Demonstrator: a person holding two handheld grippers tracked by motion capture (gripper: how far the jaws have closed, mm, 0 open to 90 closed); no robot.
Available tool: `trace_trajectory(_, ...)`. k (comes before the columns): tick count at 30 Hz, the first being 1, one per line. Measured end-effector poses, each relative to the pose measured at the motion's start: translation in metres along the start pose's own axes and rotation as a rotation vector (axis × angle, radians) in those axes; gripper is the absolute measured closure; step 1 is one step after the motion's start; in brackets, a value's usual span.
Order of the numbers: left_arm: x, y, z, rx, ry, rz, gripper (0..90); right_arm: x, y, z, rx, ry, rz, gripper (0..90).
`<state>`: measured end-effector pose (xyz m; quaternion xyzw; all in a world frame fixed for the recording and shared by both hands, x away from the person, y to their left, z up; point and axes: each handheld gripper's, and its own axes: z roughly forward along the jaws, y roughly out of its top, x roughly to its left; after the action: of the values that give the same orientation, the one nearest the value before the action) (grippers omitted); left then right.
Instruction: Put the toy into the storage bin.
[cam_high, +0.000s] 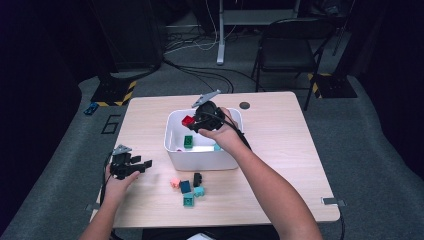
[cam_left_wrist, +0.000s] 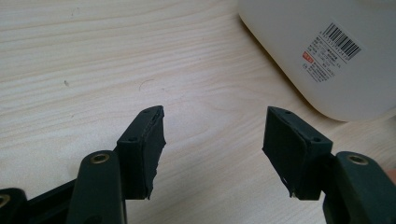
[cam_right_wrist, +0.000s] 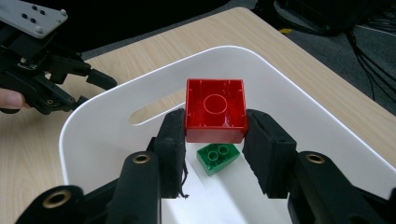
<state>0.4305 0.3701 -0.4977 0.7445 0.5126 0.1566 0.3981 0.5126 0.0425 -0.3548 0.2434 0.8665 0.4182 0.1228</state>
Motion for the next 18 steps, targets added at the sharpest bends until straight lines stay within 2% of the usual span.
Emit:
trace_trajectory(6, 0.000, 0.000, 0.000, 0.003, -0.004, -0.003, 38.0, 0.000, 0.001, 0.016, 0.024, 0.004, 0.004, 58.6)
trace_trajectory(11, 0.000, 0.000, 0.001, 0.000, -0.005, -0.004, 38.0, 0.001, 0.001, 0.028, 0.046, 0.014, -0.011, 58.6)
trace_trajectory(18, 0.000, 0.000, 0.001, -0.004, -0.005, -0.002, 38.0, -0.004, -0.002, 0.042, 0.082, 0.013, -0.008, 58.6)
